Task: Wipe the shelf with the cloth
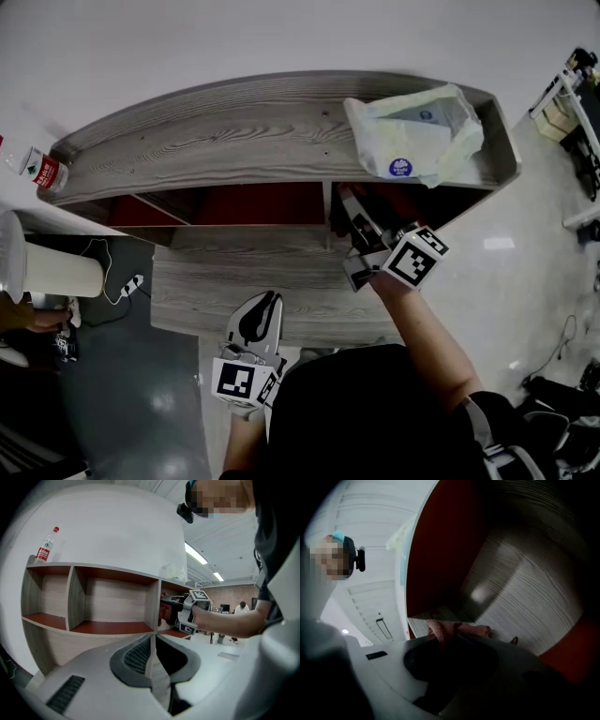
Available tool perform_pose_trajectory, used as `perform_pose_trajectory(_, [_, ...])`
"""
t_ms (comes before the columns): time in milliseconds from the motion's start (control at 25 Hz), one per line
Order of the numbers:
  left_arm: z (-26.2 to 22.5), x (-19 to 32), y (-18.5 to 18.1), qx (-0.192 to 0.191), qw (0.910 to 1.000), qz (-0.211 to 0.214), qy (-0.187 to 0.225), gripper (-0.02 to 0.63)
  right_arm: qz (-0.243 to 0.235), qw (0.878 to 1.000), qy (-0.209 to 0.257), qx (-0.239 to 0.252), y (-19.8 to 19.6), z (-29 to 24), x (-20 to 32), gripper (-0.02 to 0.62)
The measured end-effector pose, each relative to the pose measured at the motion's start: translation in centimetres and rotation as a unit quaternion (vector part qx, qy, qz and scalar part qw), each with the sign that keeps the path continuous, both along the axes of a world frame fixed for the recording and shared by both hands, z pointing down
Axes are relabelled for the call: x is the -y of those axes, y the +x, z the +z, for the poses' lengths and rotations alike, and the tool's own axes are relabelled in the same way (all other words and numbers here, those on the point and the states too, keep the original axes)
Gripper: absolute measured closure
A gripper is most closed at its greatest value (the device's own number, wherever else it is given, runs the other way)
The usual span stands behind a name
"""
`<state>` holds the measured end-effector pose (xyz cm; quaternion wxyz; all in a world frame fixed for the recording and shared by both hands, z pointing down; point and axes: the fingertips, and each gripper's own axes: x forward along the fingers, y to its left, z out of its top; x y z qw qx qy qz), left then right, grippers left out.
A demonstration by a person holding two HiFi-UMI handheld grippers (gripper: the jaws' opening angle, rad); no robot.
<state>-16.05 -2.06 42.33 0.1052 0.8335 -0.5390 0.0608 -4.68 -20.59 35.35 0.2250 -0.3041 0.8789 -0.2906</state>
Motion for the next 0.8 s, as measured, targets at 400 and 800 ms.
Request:
perform_pose_trajectory(400, [0.2, 0.3, -0.1, 0.001, 1.0000, 0.001, -0.004, 0.563, -0.035, 0.987, 0.015, 0.157, 0.3, -4.7, 1.2, 0.548])
perform_pose_trajectory(800, [0.3, 0.3, 0.1, 0.004, 1.0000, 0.004, -0.006, 0.563, -0.023, 0.986, -0.041, 0.158, -0.1, -0.1, 3.6, 0.548])
